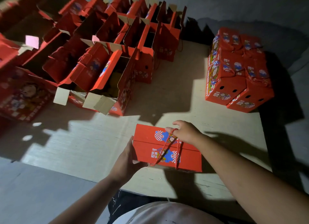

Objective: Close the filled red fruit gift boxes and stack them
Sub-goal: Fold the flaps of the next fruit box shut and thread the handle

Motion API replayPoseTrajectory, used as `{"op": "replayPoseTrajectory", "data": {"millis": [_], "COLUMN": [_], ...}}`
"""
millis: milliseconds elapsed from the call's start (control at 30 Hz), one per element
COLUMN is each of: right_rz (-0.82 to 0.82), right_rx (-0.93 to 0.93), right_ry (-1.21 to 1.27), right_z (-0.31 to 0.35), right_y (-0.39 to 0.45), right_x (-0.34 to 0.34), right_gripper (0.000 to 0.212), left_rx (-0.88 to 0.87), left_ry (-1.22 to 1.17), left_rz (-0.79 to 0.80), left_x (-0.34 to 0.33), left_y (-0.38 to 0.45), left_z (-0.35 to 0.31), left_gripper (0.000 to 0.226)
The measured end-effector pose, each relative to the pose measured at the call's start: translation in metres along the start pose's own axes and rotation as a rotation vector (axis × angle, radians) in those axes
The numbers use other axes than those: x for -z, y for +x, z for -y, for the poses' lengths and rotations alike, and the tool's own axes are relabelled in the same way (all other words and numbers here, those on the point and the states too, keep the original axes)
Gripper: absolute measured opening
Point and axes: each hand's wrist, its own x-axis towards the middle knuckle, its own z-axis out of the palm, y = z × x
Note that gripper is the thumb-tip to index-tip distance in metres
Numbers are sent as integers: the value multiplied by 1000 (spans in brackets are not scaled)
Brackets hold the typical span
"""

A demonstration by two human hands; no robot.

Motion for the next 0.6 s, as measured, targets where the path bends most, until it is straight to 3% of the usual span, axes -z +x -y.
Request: {"op": "replayPoseTrajectory", "data": {"millis": [100,267,600], "right_rz": [-39,-140,168], "right_rx": [115,250,352], "right_ry": [280,352,429], "right_z": [-3,10,38], "right_y": [0,-18,-101], "right_x": [-3,-4,25], "right_gripper": [48,46,53], "left_rx": [-13,-10,13], "left_ry": [-68,-114,-125], "left_rz": [-5,-10,-13], "left_x": [0,-1,-1], "left_y": [3,3,4], "left_z": [-1,-2,-1], "left_gripper": [107,110,110]}}
